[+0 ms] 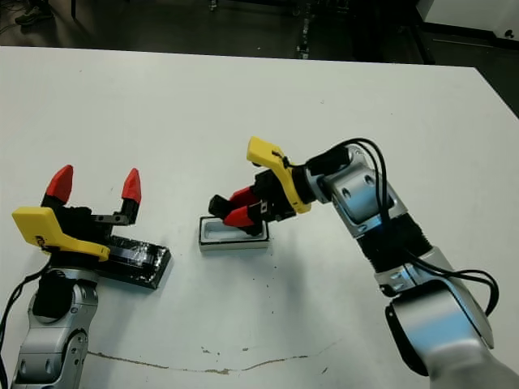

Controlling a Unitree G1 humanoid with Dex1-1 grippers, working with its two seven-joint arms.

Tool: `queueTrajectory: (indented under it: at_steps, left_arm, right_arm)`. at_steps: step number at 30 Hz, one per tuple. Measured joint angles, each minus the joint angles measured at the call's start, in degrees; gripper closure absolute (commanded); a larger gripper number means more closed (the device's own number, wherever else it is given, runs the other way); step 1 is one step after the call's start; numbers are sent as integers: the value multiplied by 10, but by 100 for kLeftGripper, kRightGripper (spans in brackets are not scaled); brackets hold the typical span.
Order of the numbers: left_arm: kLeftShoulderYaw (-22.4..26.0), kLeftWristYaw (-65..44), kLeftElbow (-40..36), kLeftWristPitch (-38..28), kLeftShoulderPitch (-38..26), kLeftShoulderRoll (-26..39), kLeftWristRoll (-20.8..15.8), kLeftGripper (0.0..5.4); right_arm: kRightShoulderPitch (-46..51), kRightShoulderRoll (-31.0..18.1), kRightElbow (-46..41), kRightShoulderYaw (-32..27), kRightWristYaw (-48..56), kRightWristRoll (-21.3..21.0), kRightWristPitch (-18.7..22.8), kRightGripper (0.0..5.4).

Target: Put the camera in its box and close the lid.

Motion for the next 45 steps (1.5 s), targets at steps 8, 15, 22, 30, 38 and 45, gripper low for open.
queueTrajectory:
  at_steps: [8,15,22,30,38,45]
  left_arm:
    - [0,1,0,-1,0,0,4,0]
    - [0,1,1,-1,0,0,4,0]
    - [0,0,1,-1,0,0,2,0]
    - [-1,1,1,-1,0,-1,4,0]
    - [-2,2,1,-1,0,-1,3,0]
    - [-3,2,1,-1,0,-1,6,0]
  right_arm:
    - [9,-2,-2,8,1,-7,-23,374]
    - [16,-2,6,16,-1,-19,-53,374]
    - [17,-2,21,17,-1,-21,-74,374]
    - [9,-1,36,19,0,-23,-78,374]
    - [6,-2,40,26,1,-28,-90,374]
    - [-3,-3,33,44,6,-47,-96,374]
